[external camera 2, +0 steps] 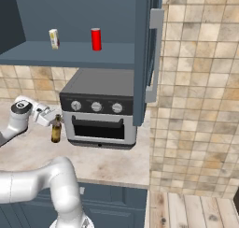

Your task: Sort all alcoholic drinks to one cabinet, and non-alcoholic drinks to the other.

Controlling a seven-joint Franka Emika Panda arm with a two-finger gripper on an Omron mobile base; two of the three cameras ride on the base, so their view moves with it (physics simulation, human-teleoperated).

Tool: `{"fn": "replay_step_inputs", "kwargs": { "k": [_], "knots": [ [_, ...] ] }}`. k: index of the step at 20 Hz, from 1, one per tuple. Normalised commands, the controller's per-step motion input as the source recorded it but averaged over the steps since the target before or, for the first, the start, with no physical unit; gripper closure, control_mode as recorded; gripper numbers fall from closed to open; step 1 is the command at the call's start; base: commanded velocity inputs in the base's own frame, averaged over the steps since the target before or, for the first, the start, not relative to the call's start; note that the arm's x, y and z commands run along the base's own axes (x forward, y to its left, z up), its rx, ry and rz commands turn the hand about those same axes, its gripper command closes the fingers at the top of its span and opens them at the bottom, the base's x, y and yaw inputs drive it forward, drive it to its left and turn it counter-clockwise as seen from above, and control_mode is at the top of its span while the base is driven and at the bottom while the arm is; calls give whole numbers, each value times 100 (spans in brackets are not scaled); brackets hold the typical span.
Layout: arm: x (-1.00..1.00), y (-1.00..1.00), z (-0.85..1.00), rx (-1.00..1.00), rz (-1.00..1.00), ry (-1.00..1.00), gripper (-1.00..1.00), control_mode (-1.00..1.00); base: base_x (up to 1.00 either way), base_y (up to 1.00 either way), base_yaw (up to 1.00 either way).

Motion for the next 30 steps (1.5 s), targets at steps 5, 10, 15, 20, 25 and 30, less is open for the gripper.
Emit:
{"fn": "replay_step_inputs", "kwargs": {
  "k": [5, 10, 15, 20, 25, 30],
  "knots": [
    [-72, 0, 51, 1, 13, 0, 100, -100, 0, 0, 0],
    [-60, -15, 61, 1, 15, -3, 100, -100, 0, 0, 0],
    [-47, -30, 44, 0, 19, -1, 100, -100, 0, 0, 0],
    [-50, -18, 43, 5, 25, 0, 100, -100, 0, 0, 0],
    [-46, -8, 58, 11, 30, 0, 100, -100, 0, 0, 0],
    [-28, -8, 60, 13, 34, 0, 100, -100, 0, 0, 0]
  ]
}}
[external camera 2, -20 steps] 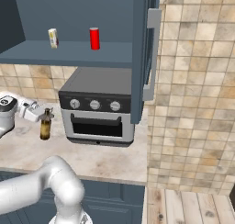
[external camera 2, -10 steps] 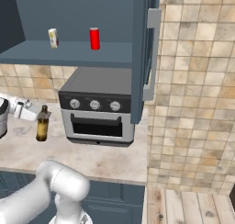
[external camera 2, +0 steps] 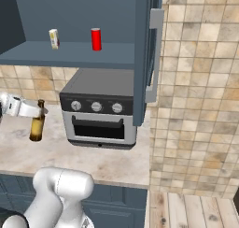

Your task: Sort all alcoholic drinks to one cabinet, and non-alcoholic drinks to the other.

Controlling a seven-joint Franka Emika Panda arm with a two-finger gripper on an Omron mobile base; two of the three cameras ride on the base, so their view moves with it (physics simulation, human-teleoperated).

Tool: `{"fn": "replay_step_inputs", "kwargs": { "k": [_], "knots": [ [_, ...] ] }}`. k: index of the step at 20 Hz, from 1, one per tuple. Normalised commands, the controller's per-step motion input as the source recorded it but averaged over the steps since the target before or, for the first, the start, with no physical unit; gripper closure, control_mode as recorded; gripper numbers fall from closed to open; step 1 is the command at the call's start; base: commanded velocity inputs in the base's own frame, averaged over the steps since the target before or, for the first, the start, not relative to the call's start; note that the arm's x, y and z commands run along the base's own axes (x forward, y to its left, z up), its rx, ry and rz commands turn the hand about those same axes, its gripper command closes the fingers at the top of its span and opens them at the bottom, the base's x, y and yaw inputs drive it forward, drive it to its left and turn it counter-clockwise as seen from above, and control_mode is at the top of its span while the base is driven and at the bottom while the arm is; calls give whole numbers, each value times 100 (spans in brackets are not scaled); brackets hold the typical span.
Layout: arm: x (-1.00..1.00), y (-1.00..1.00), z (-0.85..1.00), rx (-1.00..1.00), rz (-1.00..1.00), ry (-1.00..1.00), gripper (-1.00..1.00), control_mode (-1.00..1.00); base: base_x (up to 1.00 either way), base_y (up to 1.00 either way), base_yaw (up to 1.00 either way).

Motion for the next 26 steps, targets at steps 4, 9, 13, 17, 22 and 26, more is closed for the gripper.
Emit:
{"fn": "replay_step_inputs", "kwargs": {
  "k": [4, 9, 13, 17, 22, 26],
  "knots": [
    [-12, -15, 61, 15, 36, 2, 100, -100, 0, 0, 0],
    [-11, -15, 51, 14, 38, 4, 100, -100, 0, 0, 0],
    [-12, -13, 38, 11, 38, 5, 100, -100, 0, 0, 0],
    [-17, -21, 21, 9, 39, 5, 100, -100, 0, 0, 0],
    [-27, -25, 0, 5, 36, 3, 100, -100, 0, 0, 0],
    [-30, -35, 0, 0, 24, 7, 100, -100, 0, 0, 0]
  ]
}}
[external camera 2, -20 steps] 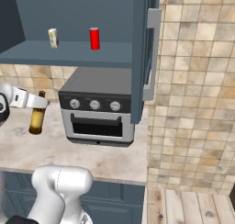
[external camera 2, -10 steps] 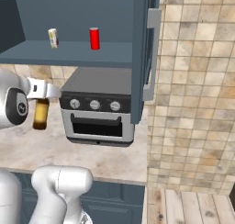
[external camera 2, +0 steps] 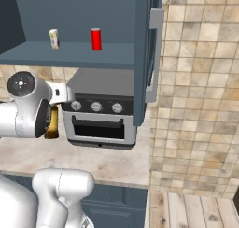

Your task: Sort all alcoholic drinks to one cabinet, and non-alcoholic drinks to the other.

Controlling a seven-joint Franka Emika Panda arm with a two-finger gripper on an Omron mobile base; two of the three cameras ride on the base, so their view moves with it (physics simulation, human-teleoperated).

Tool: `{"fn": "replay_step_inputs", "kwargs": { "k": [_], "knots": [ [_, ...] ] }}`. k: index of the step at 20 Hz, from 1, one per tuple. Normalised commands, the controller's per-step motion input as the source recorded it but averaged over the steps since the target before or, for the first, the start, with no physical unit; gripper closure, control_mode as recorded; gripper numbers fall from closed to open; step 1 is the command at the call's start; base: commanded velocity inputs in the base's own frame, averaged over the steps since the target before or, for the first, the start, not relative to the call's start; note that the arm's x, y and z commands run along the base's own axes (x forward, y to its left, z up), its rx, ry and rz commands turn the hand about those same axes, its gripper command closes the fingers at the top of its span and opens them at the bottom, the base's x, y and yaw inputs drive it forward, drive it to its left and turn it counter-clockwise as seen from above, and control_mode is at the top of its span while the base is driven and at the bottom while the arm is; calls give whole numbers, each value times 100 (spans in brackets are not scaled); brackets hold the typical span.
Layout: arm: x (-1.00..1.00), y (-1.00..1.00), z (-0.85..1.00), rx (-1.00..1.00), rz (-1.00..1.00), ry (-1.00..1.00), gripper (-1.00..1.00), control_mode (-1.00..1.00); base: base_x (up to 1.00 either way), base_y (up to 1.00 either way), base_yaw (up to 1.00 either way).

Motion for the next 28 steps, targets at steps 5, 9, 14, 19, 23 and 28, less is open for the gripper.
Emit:
{"fn": "replay_step_inputs", "kwargs": {
  "k": [5, 9, 14, 19, 23, 28],
  "knots": [
    [-16, -7, 0, 0, 5, 3, 100, -100, 0, 0, 0],
    [-17, 0, 0, 0, 0, 0, 100, 100, -46, 0, 0],
    [0, 0, 0, 0, 0, 0, 100, 100, -100, 2, 0],
    [0, 0, 0, 0, 0, 0, 100, 100, -78, 69, 0],
    [0, 0, 0, 0, 0, 0, 100, 100, -31, 100, 0],
    [0, 0, 0, 0, 0, 0, 100, 100, -21, 100, 0]
  ]
}}
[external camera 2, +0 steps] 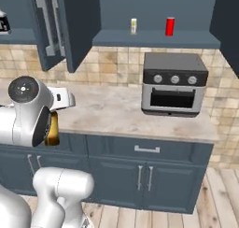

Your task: Sort all alcoholic drinks to one cabinet, and non-alcoholic drinks to the other.

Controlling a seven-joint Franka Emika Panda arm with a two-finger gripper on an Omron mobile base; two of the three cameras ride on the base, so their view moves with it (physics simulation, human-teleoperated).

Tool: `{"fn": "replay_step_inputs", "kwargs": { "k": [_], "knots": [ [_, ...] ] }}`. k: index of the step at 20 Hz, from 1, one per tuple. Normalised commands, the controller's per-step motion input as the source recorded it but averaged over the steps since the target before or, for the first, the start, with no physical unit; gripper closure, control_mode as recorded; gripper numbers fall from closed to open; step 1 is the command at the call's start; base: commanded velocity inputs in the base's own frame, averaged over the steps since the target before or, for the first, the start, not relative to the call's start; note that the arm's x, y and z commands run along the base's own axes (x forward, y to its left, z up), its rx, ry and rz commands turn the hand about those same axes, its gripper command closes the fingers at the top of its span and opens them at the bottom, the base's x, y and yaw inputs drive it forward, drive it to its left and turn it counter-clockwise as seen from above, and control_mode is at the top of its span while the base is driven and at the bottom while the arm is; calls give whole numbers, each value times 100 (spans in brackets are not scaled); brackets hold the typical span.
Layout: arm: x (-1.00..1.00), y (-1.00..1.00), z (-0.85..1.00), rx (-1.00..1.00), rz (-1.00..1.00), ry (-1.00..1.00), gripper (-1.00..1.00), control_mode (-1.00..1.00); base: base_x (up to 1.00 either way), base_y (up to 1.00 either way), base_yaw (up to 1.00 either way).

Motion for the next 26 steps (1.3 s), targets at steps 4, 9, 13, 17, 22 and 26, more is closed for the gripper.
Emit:
{"fn": "replay_step_inputs", "kwargs": {
  "k": [4, 9, 13, 17, 22, 26],
  "knots": [
    [0, 0, 0, 0, 0, 0, 100, 100, -14, 100, 0],
    [0, 0, 0, 0, 0, 0, 100, 100, -1, 95, 0],
    [0, 0, 0, 0, 0, 0, 100, 100, 40, 49, 0],
    [0, 0, 0, 0, 0, 0, 100, 100, 63, 37, -2],
    [0, 0, 0, 0, 0, 0, 100, 100, 82, 32, -4],
    [0, 0, 0, 0, 0, 0, 100, 100, 91, 34, -5]
  ]
}}
